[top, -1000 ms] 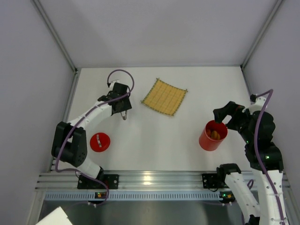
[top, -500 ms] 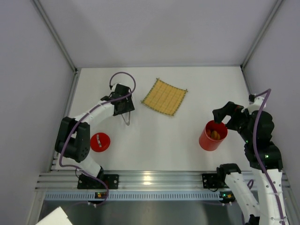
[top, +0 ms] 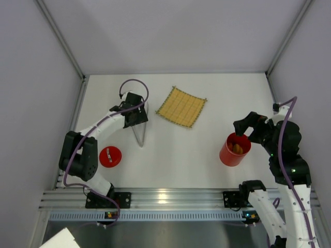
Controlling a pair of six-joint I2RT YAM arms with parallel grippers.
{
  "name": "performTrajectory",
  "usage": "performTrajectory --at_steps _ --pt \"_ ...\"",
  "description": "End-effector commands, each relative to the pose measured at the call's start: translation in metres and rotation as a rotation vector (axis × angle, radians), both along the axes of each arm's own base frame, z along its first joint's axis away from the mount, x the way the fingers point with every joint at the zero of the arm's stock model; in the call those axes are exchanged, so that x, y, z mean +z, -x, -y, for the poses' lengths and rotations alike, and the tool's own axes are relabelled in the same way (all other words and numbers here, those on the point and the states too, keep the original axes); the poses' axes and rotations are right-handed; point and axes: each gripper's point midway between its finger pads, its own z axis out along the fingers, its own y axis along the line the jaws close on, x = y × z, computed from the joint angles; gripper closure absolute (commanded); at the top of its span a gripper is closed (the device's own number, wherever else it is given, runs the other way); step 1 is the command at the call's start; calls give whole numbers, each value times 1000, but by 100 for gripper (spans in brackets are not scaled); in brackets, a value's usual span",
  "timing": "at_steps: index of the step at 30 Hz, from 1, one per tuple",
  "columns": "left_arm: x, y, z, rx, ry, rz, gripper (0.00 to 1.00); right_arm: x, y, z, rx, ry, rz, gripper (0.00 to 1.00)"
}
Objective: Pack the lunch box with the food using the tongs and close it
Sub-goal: Place the clamp at the center of the board, then pick up the box lid from the center of the board.
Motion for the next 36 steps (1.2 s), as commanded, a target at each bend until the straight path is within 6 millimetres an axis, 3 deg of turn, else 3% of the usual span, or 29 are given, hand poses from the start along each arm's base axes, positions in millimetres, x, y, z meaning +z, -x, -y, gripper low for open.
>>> performTrajectory --at_steps 1,3,6,7,11,18,28,36 --pt "47 5 -22 96 -18 116 20 8 -4 0 9 9 33 0" --pt "67 17 -33 153 -9 171 20 8 -4 -1 16 6 34 1" --pt "65 40 -54 217 -42 182 20 7 -3 -5 34 -8 30 0" --pt "75 48 -59 241 -27 214 20 7 -3 -7 41 -14 30 1" --pt "65 83 -86 309 -92 177 21 2 -1 -17 92 -50 25 1" --pt "47 124 -106 393 -96 142 23 -2 0 -31 154 -98 35 1" --pt "27 144 -119 465 -83 100 23 -11 1 -40 208 -121 32 1" --pt "-13 157 -121 546 -39 66 25 -15 0 -44 224 -131 27 1"
